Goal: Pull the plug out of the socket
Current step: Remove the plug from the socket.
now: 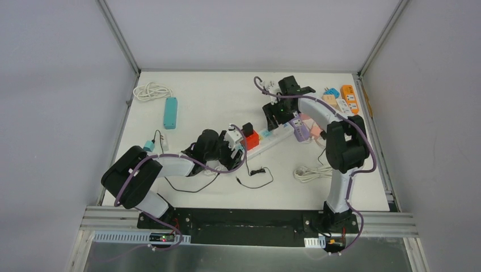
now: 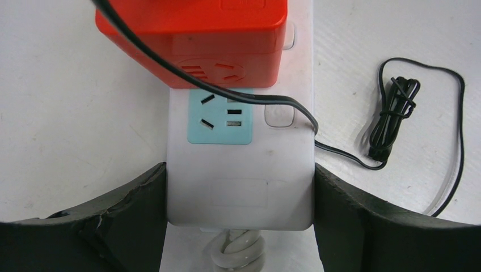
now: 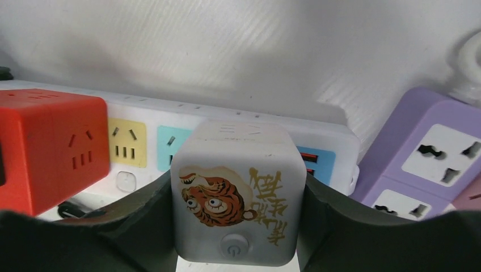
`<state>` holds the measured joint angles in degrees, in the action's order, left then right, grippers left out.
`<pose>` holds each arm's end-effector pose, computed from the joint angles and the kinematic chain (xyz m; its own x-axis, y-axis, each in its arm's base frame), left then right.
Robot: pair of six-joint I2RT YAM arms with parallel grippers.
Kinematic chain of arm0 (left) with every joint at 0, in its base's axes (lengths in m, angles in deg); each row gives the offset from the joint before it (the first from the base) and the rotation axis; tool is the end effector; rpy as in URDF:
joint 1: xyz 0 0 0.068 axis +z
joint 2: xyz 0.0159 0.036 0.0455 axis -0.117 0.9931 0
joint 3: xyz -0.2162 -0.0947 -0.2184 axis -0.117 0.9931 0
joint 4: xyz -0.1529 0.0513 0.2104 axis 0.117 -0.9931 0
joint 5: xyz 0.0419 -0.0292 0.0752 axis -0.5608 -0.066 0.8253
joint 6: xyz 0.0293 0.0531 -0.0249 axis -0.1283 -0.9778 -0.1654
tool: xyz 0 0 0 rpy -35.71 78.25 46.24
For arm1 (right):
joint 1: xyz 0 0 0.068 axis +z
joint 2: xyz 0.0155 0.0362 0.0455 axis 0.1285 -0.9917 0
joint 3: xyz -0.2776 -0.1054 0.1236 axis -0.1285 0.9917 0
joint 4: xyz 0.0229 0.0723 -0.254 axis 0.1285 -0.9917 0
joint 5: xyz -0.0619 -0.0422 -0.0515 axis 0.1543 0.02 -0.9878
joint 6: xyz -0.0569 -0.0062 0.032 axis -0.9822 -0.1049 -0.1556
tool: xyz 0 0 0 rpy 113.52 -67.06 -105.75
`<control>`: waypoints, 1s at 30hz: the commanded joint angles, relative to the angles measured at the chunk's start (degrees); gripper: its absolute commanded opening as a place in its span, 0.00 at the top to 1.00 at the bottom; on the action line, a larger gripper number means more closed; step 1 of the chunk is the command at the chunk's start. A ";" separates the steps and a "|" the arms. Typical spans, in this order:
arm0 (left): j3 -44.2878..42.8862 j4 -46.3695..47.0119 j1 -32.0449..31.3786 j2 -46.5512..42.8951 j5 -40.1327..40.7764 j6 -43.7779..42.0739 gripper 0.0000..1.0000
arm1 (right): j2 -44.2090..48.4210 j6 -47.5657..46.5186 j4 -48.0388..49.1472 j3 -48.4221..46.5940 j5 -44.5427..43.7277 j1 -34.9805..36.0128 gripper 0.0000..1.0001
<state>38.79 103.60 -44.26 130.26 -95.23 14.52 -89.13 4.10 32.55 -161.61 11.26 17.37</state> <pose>0.2155 -0.1901 0.1853 -0.2334 0.4170 -0.8784 0.8873 0.4608 -0.0171 0.3963 0.1950 0.2446 -0.6517 -0.6131 -0.4465 -0.7090 0.7015 0.0715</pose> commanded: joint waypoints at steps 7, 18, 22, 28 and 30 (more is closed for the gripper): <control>-0.90 -3.15 -0.34 0.91 -0.75 -1.79 1.00 | 7.01 -2.78 -0.71 -1.06 -3.27 4.31 1.00; -0.94 -3.88 -0.34 0.72 -0.68 -1.70 1.00 | 4.82 5.44 -4.26 -3.13 22.63 1.90 1.00; -0.95 -4.15 -0.34 0.62 -0.51 -1.70 1.00 | 7.20 0.98 -2.00 -1.49 6.12 5.67 1.00; -1.02 -4.62 -0.34 0.44 -0.42 -1.76 1.00 | 6.22 3.71 -3.33 -2.28 15.52 2.33 1.00; -1.02 -4.72 -0.34 0.40 -0.41 -1.79 1.00 | 4.54 6.93 -4.44 -2.96 25.05 -1.21 1.00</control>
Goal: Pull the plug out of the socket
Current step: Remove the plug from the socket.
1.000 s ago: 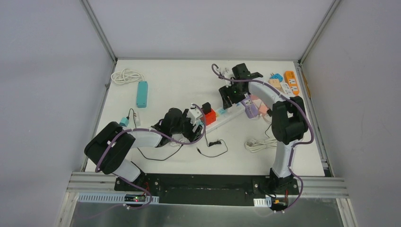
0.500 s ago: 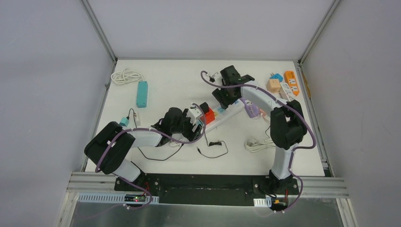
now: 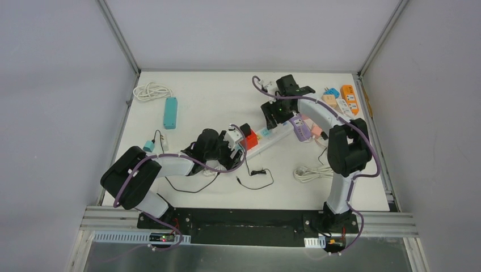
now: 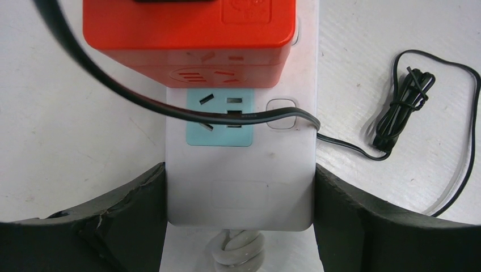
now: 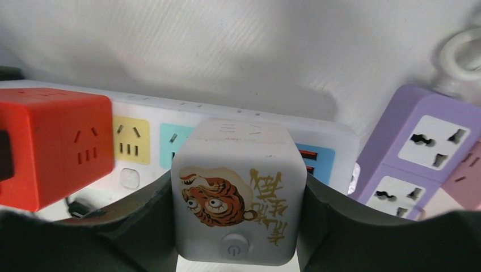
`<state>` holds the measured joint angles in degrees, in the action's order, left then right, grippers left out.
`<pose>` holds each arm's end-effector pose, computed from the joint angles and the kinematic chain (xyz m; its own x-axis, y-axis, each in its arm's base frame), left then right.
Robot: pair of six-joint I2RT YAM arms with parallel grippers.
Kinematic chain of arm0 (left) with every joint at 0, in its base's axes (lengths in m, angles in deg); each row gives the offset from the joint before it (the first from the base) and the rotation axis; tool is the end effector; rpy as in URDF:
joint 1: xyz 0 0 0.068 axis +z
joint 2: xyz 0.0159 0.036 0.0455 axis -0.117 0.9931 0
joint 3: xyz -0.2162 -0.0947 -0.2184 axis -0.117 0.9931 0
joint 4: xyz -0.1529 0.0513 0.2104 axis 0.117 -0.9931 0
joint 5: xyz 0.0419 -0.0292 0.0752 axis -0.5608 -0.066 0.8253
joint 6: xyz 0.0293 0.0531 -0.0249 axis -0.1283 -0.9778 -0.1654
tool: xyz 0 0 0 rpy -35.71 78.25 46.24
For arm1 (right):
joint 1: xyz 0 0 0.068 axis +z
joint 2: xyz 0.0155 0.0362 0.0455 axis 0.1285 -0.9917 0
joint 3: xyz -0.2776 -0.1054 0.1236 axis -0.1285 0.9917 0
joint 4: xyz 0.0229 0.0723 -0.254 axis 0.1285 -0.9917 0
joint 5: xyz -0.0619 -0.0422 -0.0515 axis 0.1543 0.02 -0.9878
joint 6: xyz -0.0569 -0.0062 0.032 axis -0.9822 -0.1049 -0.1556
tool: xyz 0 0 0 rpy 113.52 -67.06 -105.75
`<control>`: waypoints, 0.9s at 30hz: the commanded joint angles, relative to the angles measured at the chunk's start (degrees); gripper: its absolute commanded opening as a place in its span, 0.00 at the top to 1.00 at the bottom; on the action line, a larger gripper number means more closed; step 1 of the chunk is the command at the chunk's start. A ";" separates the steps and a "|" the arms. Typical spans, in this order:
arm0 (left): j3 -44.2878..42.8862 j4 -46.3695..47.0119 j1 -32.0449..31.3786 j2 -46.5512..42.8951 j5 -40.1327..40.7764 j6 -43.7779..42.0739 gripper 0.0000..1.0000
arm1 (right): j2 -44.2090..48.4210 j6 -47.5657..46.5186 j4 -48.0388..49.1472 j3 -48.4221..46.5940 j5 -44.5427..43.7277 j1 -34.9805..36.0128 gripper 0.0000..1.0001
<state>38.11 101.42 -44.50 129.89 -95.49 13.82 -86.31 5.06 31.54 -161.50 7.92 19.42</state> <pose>0.2144 -0.1911 0.1865 -0.2341 0.4333 -0.8703 0.8936 0.4486 -0.0169 0.3825 0.2024 0.2631 -0.6341 -0.6243 -0.4563 -0.7085 0.7055 0.0194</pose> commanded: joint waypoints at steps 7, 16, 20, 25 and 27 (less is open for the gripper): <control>-0.38 -2.69 -0.10 0.55 -0.13 -1.18 1.00 | 0.70 8.82 -2.57 -2.30 32.50 -7.04 1.00; -0.60 -3.39 -0.10 0.30 -0.06 -1.66 1.00 | 2.43 -4.22 -2.01 -1.19 -3.34 3.45 1.00; -0.69 -3.49 -0.10 0.35 0.01 -1.70 1.00 | 3.55 -5.94 -0.80 0.11 -8.22 7.84 1.00; -0.57 -3.85 -0.10 0.05 0.28 -1.79 1.00 | 1.20 2.82 -5.47 -2.48 21.99 1.17 1.00; -0.52 -3.85 -0.10 -0.12 0.29 -1.79 1.00 | 1.02 5.41 -5.02 -2.26 27.93 -1.82 1.00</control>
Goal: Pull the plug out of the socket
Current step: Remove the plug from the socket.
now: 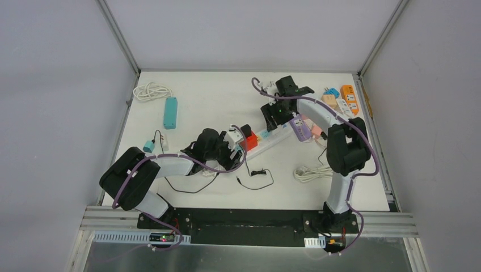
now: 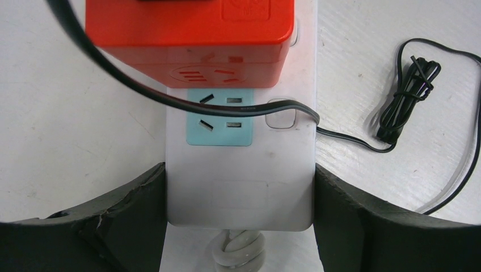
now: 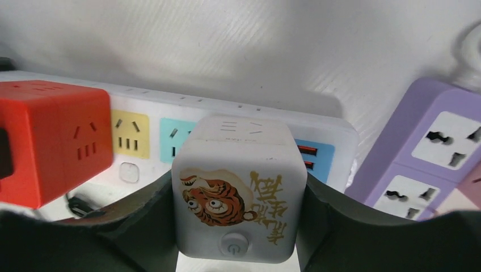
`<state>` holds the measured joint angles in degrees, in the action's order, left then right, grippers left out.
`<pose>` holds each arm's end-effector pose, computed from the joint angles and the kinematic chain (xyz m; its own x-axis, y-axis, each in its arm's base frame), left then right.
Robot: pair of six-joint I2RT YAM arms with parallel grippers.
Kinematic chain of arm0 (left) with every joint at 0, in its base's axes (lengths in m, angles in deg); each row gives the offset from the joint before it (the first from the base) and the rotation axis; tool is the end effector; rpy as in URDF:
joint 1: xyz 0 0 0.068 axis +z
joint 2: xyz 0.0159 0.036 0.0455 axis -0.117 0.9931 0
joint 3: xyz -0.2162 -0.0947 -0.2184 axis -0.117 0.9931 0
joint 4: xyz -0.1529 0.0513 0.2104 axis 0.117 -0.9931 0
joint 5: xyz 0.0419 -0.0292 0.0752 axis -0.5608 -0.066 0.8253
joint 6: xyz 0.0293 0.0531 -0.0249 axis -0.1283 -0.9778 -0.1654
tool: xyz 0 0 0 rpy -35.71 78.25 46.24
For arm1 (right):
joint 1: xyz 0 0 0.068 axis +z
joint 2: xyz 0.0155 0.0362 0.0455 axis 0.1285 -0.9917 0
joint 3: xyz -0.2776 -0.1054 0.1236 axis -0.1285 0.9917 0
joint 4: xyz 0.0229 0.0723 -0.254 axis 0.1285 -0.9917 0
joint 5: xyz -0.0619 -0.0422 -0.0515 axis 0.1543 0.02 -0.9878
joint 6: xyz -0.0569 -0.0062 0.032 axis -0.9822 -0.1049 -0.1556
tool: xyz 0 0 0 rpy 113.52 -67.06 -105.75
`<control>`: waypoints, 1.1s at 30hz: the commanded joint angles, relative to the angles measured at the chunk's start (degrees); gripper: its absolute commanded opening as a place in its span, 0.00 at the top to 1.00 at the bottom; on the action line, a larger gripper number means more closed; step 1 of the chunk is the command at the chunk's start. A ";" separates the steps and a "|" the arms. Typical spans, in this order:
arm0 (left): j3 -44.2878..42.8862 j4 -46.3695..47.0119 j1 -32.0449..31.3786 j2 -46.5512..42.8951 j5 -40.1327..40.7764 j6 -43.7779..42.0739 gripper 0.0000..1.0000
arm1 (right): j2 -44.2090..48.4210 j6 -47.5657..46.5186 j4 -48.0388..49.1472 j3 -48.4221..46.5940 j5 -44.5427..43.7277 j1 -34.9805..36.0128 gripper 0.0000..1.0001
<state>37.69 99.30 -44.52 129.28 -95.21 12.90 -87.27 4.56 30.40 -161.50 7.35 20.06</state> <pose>0.2134 -0.1901 0.1876 -0.2330 0.4515 -0.8613 0.8955 0.4451 -0.0089 0.3806 0.2063 0.2551 -0.6360 -0.6457 -0.4226 -0.7184 0.6954 0.0186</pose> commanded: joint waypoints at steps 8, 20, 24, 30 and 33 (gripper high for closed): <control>-0.19 -1.75 -0.08 0.55 -0.08 -0.83 1.00 | 4.90 -3.64 0.03 1.70 -3.72 4.09 1.00; -0.18 -2.05 -0.08 0.28 -0.08 -0.96 1.00 | 3.49 4.26 -3.24 0.40 25.60 -4.63 1.00; -0.26 -2.20 -0.08 0.14 -0.01 -1.04 1.00 | 5.81 -0.16 0.35 2.74 6.86 -0.87 1.00; -0.19 -2.45 -0.08 0.01 0.14 -1.22 1.00 | 0.75 7.18 -4.55 0.10 39.67 -10.29 1.00; -0.31 -2.48 -0.08 0.11 0.09 -1.22 1.00 | 0.66 6.44 -5.03 0.06 34.96 -10.18 1.00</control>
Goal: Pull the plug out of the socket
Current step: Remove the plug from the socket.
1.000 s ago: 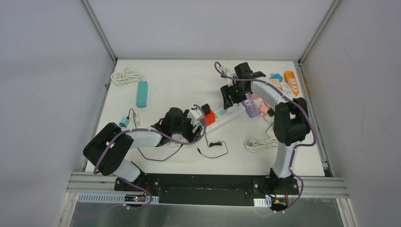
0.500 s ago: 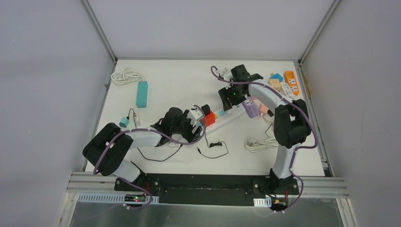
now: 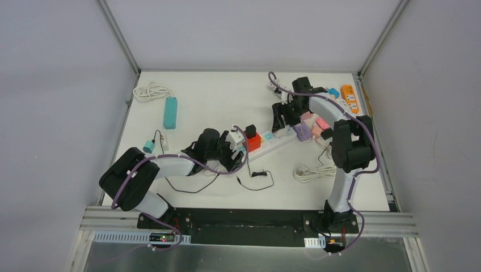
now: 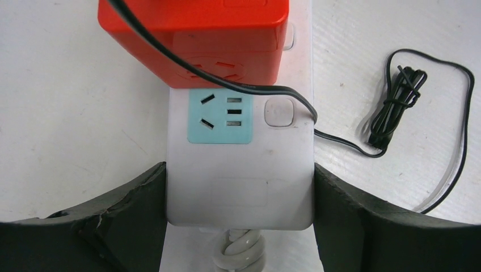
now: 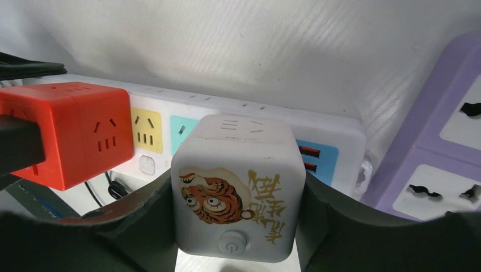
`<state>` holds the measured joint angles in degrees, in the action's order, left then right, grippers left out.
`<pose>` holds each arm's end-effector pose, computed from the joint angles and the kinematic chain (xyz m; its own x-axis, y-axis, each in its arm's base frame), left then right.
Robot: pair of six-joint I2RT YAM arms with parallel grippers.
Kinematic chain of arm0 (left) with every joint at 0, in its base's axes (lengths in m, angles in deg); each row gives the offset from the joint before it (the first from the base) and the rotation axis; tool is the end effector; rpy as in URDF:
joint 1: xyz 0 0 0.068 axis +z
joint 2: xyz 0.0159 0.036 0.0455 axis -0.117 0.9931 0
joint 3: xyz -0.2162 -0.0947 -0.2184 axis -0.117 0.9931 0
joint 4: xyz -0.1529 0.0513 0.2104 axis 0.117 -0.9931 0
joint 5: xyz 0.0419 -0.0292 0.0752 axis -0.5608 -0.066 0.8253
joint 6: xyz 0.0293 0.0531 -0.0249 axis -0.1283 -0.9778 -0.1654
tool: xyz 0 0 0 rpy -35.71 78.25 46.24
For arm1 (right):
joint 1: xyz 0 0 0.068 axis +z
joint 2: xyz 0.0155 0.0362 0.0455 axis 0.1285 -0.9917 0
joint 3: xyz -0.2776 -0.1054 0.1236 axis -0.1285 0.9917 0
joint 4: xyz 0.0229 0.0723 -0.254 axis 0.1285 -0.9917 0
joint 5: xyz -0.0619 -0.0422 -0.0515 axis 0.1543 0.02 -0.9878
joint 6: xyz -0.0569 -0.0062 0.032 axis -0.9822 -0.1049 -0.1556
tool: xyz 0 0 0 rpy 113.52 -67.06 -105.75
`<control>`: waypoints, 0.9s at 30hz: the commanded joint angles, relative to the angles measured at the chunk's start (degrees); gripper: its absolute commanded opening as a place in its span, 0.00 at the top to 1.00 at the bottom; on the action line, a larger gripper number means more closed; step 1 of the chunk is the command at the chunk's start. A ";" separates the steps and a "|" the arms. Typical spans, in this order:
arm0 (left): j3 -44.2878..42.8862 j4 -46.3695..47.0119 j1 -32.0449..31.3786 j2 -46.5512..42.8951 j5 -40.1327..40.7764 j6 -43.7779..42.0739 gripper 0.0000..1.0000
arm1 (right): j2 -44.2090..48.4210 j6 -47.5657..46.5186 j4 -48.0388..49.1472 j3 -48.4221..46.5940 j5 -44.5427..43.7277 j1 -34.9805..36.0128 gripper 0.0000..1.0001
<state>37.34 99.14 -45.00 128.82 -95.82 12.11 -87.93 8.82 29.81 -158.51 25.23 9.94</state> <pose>0.2119 -0.1926 0.1914 -0.2081 0.4514 -0.8677 0.9060 0.4232 0.0028 0.3970 0.1479 0.2390 -0.7944 -0.4457 -0.4126 -0.5886 0.7327 0.3417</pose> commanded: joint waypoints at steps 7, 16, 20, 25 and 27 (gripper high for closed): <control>-0.23 -2.78 0.40 0.37 0.70 -0.61 1.00 | 7.42 -8.44 2.21 1.15 -24.85 14.20 1.00; -0.28 -3.32 0.40 0.31 1.12 -0.94 1.00 | 7.36 -3.95 -0.84 -0.61 -8.22 13.77 1.00; -0.43 -3.34 0.40 0.64 1.02 -1.00 1.00 | 6.33 1.22 -4.06 -2.51 15.13 6.01 1.00; -1.27 -3.97 0.40 1.42 0.71 -1.53 1.00 | 4.47 4.55 -4.09 -2.37 23.91 2.37 1.00; -1.42 -4.25 0.40 1.44 0.72 -1.66 1.00 | 4.54 3.22 -5.20 -2.85 19.35 3.00 1.00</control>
<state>36.97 97.26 -44.98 128.84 -95.62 11.68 -85.37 9.28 29.75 -157.44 25.05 10.81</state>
